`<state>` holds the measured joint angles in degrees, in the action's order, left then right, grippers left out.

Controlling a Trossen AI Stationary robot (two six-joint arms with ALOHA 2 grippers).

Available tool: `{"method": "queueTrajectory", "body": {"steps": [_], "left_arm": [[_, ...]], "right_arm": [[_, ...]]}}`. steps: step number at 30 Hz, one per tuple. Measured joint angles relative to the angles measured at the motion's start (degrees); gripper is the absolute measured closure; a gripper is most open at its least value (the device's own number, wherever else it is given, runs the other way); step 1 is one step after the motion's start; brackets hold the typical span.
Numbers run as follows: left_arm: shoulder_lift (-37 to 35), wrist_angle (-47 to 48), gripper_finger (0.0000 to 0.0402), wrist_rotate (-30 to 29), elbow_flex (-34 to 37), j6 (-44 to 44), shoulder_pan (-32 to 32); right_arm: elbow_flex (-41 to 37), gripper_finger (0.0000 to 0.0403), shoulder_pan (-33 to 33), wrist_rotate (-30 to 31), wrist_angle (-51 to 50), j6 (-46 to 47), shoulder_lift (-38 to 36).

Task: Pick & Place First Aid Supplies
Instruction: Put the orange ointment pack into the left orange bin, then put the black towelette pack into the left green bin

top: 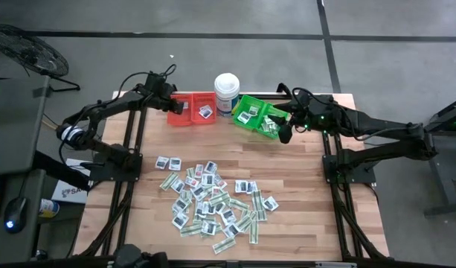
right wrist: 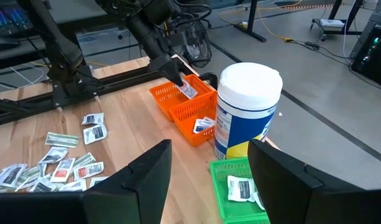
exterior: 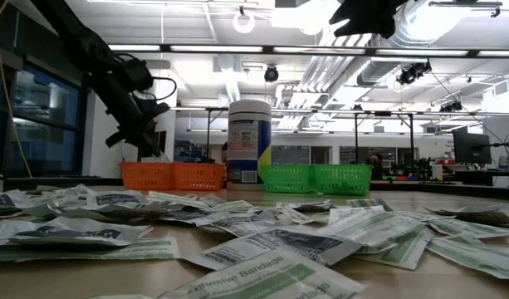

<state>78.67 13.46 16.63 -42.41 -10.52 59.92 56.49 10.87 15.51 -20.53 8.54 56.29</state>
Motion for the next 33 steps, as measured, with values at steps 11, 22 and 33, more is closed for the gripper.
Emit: {"method": "queueTrajectory", "body": {"steps": [11,22,33], "left_arm": [[-0.06,0.15,0.0294,3.42,0.00,2.99,0.09],[-10.39,1.20,0.0278,13.05,0.00,12.13,-1.48],[-26.71,2.18,0.0292,12.39,0.00,14.01,-12.43]], "right_arm": [[0.02,0.0196,0.04,0.61,-0.85,0.48,0.00],[0.07,0.0196,-0.11,-5.23,-12.07,9.14,0.00],[-8.48,0.0196,-10.55,-12.46,-14.81,25.78,0.04]]}}
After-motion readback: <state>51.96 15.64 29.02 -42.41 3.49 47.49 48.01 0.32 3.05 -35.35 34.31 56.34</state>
